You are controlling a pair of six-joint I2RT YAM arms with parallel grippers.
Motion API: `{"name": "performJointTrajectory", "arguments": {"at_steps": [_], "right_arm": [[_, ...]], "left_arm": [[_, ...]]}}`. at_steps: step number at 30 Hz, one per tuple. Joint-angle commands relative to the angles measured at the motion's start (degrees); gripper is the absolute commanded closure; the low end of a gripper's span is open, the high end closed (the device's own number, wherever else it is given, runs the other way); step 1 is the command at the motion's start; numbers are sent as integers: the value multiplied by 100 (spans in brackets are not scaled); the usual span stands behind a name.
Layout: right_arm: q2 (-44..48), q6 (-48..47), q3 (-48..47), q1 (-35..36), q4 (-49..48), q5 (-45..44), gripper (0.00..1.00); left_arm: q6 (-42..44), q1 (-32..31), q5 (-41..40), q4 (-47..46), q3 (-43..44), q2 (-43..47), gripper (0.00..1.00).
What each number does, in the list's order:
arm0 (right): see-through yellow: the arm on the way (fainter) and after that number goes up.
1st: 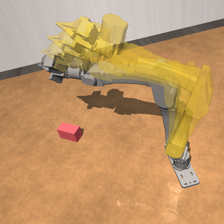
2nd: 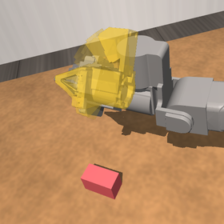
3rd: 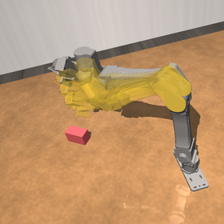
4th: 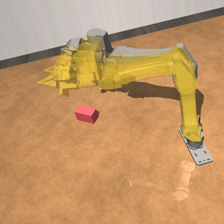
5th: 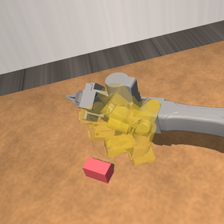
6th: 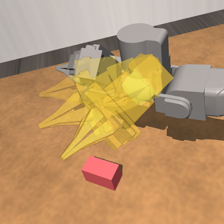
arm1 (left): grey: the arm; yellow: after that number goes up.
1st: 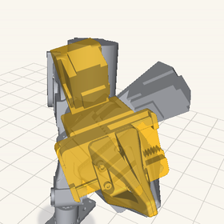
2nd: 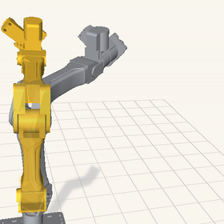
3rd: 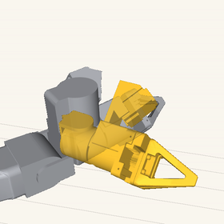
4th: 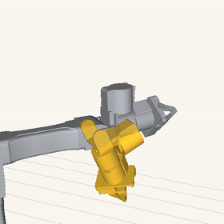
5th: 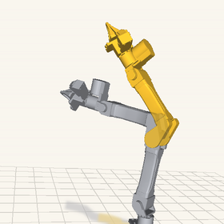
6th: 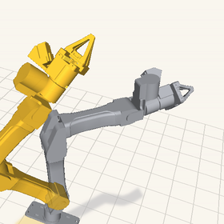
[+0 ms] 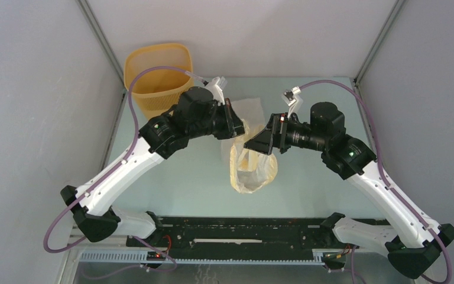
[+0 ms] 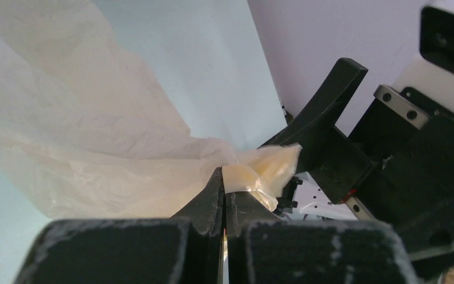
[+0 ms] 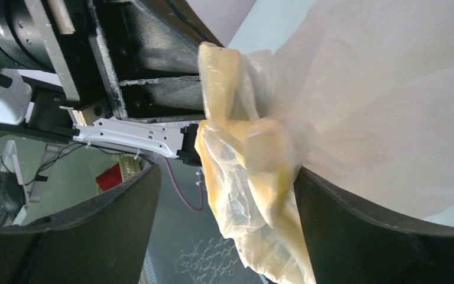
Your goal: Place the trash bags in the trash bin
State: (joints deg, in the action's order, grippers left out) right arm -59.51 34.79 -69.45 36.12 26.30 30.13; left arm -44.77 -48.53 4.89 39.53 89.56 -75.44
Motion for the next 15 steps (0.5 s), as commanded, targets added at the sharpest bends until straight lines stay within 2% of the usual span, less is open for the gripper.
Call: {"name": "performJointTrajectory", "arguments": {"at_steps": [1,9,15], "right_arm": [[115,-84,19,366,-242,-921,1],[-96,-118,-4,1650,-189,-3587,0],[-441,-206,-323,2329,249,-5473,6]], "left_arm": [[-400,47,249,-263,429,-212,100],[-943,50,465,-419,642,-649,100],[-1252,50,577,-594,583,-766,100]]}}
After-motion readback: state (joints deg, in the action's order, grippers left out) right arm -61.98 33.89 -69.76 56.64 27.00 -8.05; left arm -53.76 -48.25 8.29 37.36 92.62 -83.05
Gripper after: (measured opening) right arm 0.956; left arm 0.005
